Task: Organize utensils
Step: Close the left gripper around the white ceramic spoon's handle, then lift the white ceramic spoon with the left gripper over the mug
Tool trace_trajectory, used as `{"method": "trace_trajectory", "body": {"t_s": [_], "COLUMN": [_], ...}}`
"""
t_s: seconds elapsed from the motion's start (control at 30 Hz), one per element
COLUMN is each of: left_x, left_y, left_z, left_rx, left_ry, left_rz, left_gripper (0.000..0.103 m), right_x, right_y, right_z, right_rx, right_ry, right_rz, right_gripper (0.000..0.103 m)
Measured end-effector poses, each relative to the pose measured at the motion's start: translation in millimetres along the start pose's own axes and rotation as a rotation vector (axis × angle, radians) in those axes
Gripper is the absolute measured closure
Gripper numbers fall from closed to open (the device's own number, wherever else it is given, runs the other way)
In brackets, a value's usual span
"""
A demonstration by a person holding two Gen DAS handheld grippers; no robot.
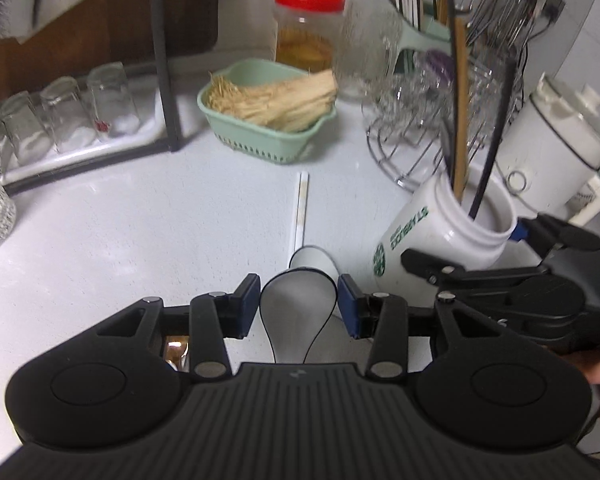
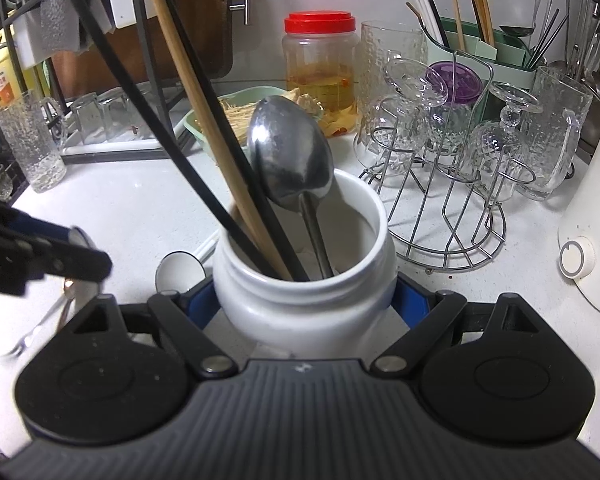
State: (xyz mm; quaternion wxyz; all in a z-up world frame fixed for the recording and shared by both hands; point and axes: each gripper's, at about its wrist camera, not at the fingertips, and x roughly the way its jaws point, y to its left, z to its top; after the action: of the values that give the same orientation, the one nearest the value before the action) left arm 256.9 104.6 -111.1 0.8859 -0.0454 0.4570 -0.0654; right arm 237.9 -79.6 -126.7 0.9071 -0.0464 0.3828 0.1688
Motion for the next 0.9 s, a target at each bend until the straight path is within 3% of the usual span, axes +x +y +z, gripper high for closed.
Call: {"method": "trace_trajectory", "body": {"t_s": [0.43, 0.7, 0.9], "left_x": [-27, -29, -59], "left_y": [-7, -9, -10], "left_z": [9, 13, 24], "left_rx": [-0.001, 0.005, -0.008], "left_ry": [-0.077, -0.071, -0.114], "left_rz": [-0.047, -0.063, -0.083], "left_gripper": [0.055, 0.056, 0.056], "right_x": [-1, -1, 0], "right_y": [1, 3, 3], "right_z": [-1, -1, -1], "right_rx": [0.002, 0.001, 0.000], "right_ry": [-0.007, -0.008, -0.006], "right_rz": [-0.014, -0.023, -0.028], "right_gripper": [0.012, 0.012, 0.012]}}
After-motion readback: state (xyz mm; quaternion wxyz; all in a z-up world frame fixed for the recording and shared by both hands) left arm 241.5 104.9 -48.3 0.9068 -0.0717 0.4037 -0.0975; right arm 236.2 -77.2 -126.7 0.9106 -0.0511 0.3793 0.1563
